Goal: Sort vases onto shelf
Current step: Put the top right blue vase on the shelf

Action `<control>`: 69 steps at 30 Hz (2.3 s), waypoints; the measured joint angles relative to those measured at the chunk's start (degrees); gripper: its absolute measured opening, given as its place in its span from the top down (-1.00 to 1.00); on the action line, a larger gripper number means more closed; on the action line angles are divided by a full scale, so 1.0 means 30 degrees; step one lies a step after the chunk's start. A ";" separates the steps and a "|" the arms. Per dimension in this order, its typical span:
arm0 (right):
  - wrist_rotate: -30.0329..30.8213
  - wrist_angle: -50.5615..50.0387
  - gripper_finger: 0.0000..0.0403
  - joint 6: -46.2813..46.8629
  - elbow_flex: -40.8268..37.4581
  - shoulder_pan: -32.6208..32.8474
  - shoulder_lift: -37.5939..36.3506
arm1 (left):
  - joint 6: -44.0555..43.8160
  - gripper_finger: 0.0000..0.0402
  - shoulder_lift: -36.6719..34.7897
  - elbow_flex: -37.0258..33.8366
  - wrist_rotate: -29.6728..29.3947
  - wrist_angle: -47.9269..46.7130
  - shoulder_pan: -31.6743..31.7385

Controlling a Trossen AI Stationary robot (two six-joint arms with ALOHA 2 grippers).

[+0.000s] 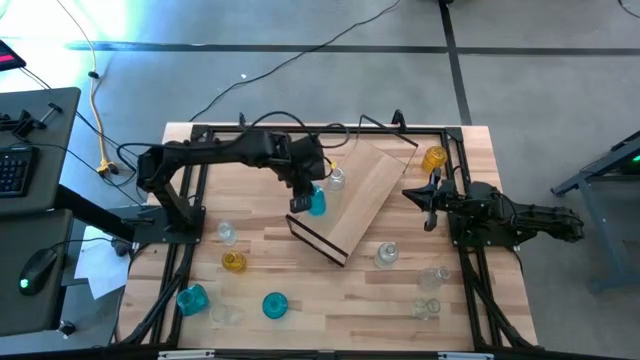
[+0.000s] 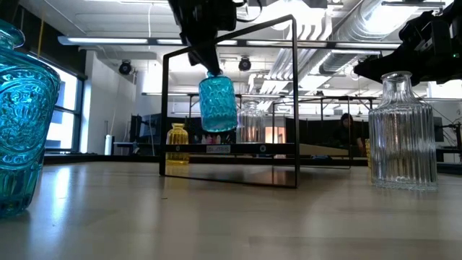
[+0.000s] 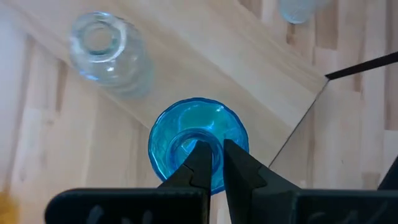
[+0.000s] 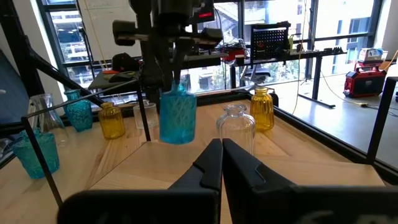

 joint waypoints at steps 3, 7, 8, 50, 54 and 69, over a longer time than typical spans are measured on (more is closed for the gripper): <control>0.0000 0.0000 1.00 0.0006 0.0000 0.0004 0.0000 | -0.0065 0.96 0.0007 -0.0407 -0.0080 0.0087 -0.0152; 0.0006 0.0000 1.00 0.0000 0.0007 0.0007 0.0000 | -0.0272 0.96 0.0015 -0.0846 -0.0008 0.0865 -0.0181; 0.0000 0.0000 1.00 0.0006 0.0007 0.0004 0.0000 | -0.0259 0.96 0.0015 -0.0915 -0.0007 0.0889 -0.0181; 0.0003 0.0003 1.00 0.0002 0.0004 0.0004 0.0000 | -0.0214 0.75 0.1081 -0.1204 0.1064 0.2586 -0.0494; 0.0000 0.0000 1.00 0.0006 0.0007 0.0004 0.0000 | -0.0258 0.71 0.1099 -0.1123 0.1007 0.2505 -0.0494; 0.0007 0.0000 1.00 0.0000 0.0006 0.0007 0.0000 | -0.0216 0.57 0.1166 -0.0381 0.0933 0.2382 -0.0882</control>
